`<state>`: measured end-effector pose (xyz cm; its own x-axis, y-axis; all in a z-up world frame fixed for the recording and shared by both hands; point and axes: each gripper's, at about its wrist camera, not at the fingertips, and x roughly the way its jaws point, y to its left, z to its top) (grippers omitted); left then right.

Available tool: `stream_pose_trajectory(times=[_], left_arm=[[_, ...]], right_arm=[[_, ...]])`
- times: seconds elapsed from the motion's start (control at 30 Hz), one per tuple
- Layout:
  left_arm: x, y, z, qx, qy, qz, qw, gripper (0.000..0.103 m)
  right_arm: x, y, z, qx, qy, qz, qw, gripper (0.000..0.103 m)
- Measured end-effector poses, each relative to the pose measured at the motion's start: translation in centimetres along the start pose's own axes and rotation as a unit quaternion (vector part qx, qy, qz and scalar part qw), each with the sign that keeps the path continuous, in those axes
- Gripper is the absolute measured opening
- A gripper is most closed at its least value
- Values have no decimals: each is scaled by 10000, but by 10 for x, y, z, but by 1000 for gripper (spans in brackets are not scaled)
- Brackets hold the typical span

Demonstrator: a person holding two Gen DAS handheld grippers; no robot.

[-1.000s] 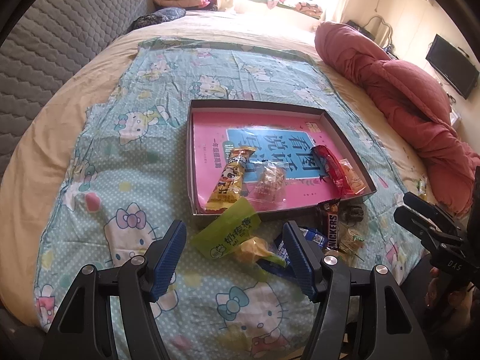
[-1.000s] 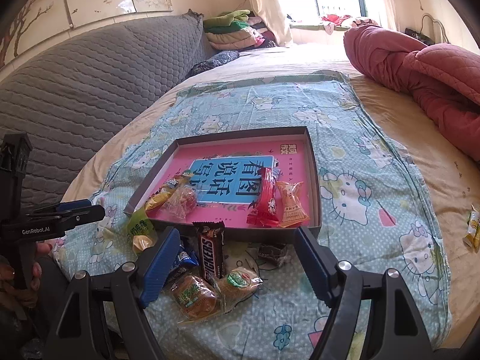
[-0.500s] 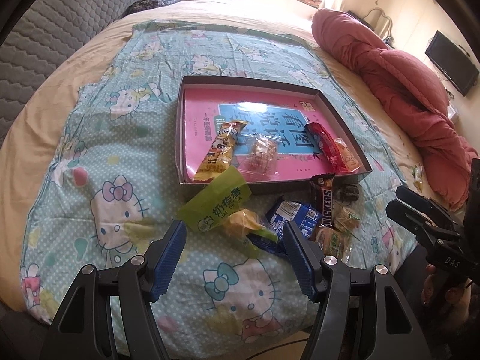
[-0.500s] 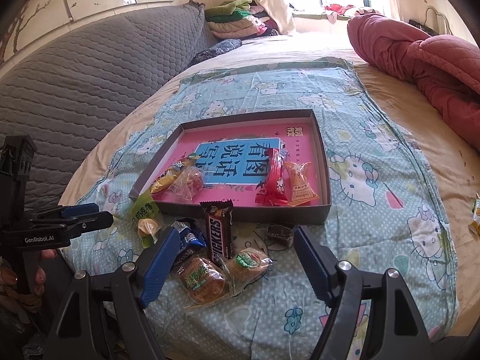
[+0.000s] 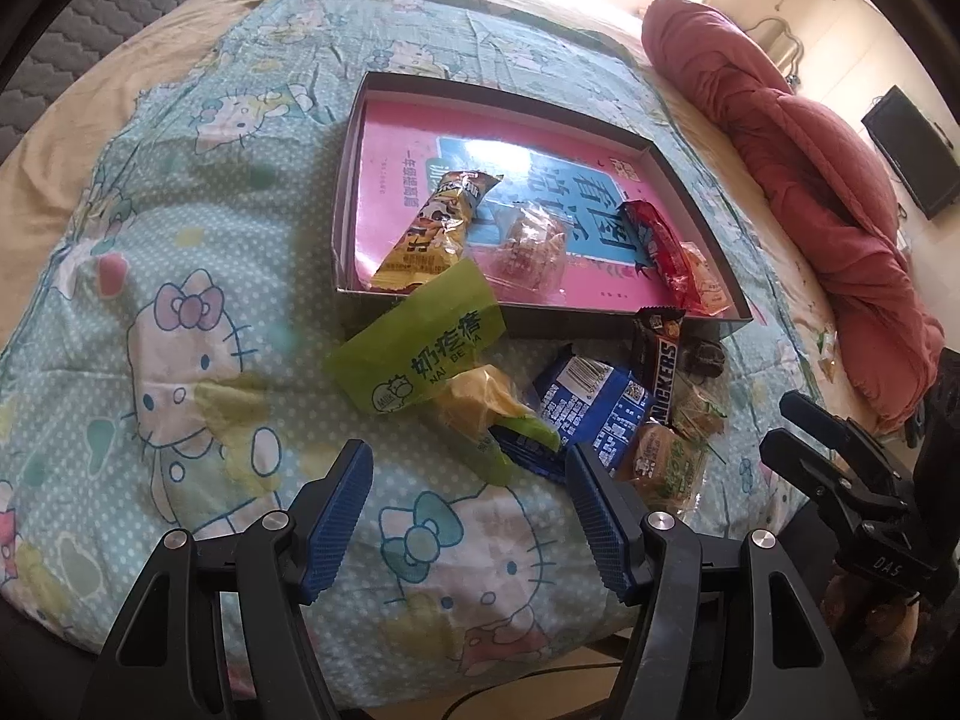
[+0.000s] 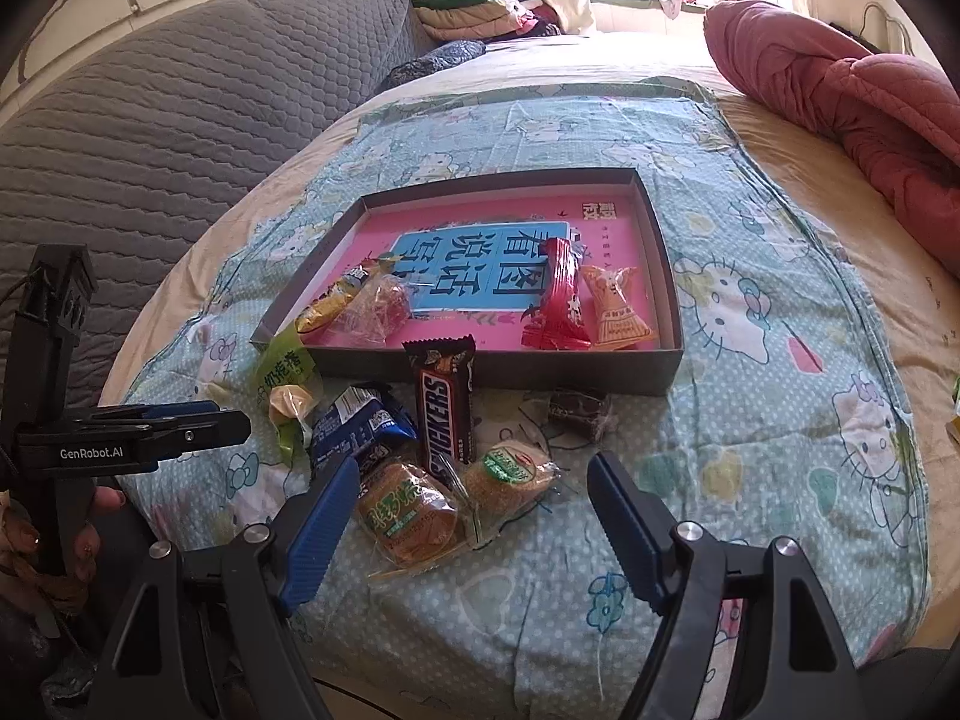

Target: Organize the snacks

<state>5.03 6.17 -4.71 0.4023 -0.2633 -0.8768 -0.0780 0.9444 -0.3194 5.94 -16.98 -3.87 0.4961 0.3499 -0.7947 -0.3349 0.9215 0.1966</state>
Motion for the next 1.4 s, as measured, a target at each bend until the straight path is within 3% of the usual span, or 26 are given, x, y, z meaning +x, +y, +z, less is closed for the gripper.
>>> stream_pose_trajectory(times=[0.4, 0.6, 1.13, 1.4], left_arm=[[17, 12, 6, -280, 52, -91, 9996, 69], [25, 12, 11, -403, 45, -309, 9987, 69], [42, 1, 16, -231, -67, -27, 9997, 69], [46, -12, 14, 11, -192, 212, 9996, 69]], right_arm=[[23, -7, -3, 210, 312, -11, 9993, 78], [28, -7, -4, 202, 349, 5, 9992, 78], [47, -20, 0, 570, 528, 85, 9969, 78], [59, -17, -2, 492, 574, 78, 9971, 66]])
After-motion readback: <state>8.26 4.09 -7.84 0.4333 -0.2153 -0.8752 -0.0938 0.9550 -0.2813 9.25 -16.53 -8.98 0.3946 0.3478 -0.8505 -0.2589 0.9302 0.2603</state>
